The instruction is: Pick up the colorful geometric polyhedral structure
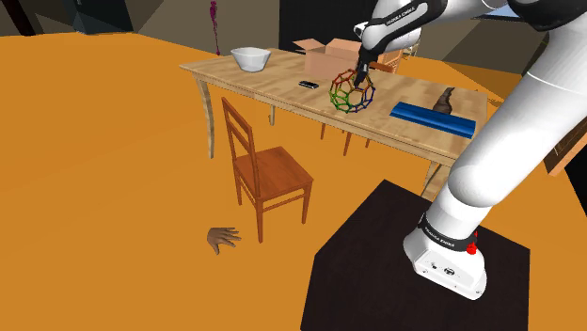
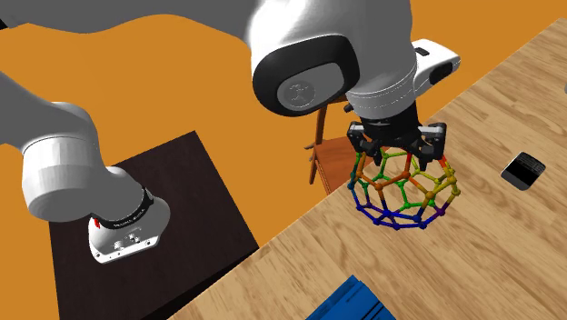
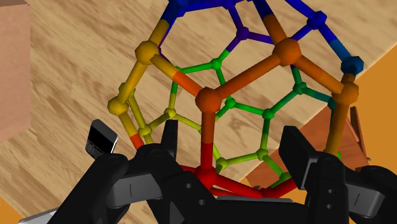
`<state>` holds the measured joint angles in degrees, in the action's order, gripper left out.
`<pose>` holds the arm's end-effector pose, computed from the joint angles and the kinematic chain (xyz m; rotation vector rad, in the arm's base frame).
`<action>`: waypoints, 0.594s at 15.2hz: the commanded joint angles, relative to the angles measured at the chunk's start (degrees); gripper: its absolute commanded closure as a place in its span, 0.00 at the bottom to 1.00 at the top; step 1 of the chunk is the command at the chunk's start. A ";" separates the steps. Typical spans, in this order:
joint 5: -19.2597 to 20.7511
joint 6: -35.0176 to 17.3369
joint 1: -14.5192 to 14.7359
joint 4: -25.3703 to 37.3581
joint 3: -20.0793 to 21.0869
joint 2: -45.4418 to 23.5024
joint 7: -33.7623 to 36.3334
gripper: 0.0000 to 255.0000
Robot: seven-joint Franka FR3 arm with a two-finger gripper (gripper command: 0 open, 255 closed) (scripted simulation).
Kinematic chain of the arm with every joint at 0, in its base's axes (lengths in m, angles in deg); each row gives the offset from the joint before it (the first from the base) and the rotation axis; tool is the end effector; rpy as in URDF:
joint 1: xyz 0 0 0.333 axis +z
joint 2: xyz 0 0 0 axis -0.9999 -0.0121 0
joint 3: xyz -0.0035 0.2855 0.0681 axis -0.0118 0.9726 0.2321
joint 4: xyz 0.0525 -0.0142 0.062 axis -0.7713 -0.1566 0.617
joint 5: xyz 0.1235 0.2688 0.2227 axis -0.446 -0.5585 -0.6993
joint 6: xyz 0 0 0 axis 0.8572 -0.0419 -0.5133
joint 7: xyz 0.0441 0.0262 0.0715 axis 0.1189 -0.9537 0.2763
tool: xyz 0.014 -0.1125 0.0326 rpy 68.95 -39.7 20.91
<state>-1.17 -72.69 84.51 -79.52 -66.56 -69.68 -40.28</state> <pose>0.4544 -0.2889 0.4661 2.6006 0.7587 0.3656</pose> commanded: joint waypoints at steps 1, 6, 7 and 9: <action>0.01 0.02 0.03 -0.07 0.05 -0.03 0.03 1.00; -0.06 2.30 0.12 1.62 0.19 0.62 -0.20 1.00; -0.04 3.08 0.14 2.15 0.26 0.87 -0.24 1.00; -0.03 4.63 0.20 3.26 0.39 1.35 -0.34 1.00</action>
<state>-1.16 -68.89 84.74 -76.86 -66.14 -68.72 -40.36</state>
